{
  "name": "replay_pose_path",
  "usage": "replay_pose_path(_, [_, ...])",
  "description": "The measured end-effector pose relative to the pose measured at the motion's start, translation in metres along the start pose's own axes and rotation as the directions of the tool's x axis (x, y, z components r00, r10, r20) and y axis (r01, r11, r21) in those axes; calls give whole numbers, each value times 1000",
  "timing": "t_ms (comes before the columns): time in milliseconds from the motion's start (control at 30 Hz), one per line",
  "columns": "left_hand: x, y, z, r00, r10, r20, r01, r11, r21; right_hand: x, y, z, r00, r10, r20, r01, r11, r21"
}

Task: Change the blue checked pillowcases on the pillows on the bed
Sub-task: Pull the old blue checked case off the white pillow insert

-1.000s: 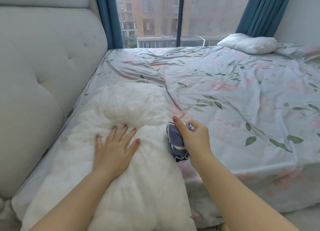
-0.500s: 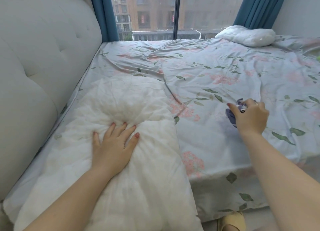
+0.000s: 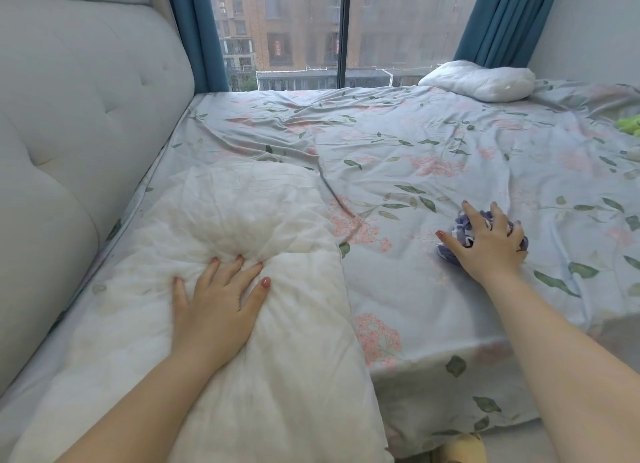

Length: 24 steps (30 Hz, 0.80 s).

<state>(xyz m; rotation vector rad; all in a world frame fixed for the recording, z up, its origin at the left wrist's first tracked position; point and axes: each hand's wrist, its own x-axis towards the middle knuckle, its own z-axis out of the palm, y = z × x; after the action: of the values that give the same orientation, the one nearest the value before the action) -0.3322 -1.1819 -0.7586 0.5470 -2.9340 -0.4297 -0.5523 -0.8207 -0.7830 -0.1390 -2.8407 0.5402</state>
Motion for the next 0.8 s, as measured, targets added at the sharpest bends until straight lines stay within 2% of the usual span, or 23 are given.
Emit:
replay_pose_path(167, [-1, -1, 1, 1000, 4, 1, -4, 1000, 15, -8, -20, -23, 973, -138, -186, 134, 990, -35])
replay_pose_path(300, [-1, 0, 0, 1000, 3, 5, -3, 1000, 17, -9, -36, -29, 945, -217, -245, 210, 976, -54])
replay_pose_path(367, [-2, 0, 0, 1000, 5, 4, -5, 1000, 19, -13, -37, -34, 978, -111, -176, 90, 988, -123])
replay_pose_path(400, [-3, 0, 0, 1000, 6, 5, -6, 1000, 19, -14, -33, -34, 996, -5, -87, -9, 989, -149])
replay_pose_path(467, [-3, 0, -1, 1000, 9, 3, -10, 1000, 15, -13, -16, -27, 972, 185, 143, -163, 975, -152])
replay_pose_path(533, [-3, 1, -1, 1000, 10, -3, -10, 1000, 15, -9, 0, -16, 952, 156, 262, -124, 983, -135])
replay_pose_path(600, [-3, 1, -1, 1000, 9, -11, -9, 1000, 19, -5, 9, -9, 962, 95, 256, -60, 988, -142])
replay_pose_path(700, [-3, 2, 1, 1000, 13, -21, -12, 999, 31, -7, 14, 0, 992, 7, 128, 15, 985, -171])
replay_pose_path(800, [0, 8, 1, 1000, -13, -29, 13, 1000, 14, -5, 17, -1, 997, -35, 63, 41, 994, -102])
